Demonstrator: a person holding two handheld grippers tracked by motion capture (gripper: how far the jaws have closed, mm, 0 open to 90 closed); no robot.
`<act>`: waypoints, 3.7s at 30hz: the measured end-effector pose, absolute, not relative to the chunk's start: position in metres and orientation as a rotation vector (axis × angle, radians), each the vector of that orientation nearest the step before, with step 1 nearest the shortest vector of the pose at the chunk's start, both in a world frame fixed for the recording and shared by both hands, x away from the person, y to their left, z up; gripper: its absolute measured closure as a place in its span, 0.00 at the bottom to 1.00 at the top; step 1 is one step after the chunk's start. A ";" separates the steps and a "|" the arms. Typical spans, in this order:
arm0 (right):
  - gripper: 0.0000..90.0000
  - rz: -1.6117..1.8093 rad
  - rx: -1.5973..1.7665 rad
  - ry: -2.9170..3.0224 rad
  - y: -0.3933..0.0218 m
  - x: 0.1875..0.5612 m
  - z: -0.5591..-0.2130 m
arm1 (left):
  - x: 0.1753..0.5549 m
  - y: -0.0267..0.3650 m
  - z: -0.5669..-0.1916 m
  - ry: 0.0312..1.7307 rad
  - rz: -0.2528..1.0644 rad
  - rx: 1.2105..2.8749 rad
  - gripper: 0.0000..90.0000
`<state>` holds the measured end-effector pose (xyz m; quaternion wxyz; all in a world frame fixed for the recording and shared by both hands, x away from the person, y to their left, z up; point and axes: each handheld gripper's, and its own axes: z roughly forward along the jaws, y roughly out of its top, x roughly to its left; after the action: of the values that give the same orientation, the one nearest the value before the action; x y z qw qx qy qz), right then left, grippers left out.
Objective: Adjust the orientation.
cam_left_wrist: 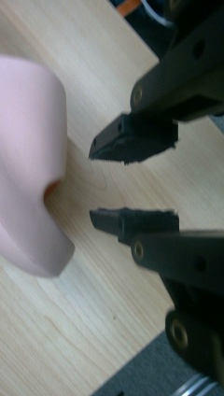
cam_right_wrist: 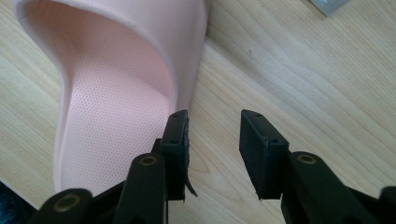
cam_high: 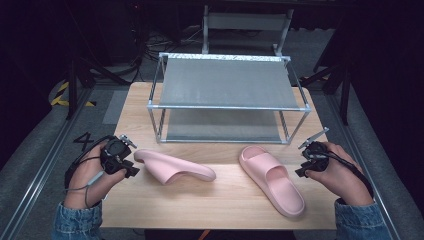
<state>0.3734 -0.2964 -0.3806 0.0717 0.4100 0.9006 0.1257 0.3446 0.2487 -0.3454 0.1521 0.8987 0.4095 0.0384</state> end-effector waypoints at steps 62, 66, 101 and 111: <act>0.67 0.427 1.391 2.552 -0.330 0.328 -0.393 | 0.408 0.162 -0.344 0.951 0.442 2.334 0.94; 0.67 0.430 1.410 2.528 -0.336 0.322 -0.391 | 0.403 0.155 -0.334 0.910 0.436 2.320 0.92; 0.63 0.415 1.299 2.620 -0.316 0.338 -0.399 | 0.398 0.122 -0.393 0.907 0.128 2.693 0.90; 0.62 0.439 1.200 2.668 -0.294 0.362 -0.396 | 0.375 0.154 -0.392 1.047 0.110 2.678 0.87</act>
<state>0.3623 -0.2936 -0.3964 0.0915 0.4038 0.8982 0.1478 0.3747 0.1535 -0.3915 0.1319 0.9226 0.3606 0.0379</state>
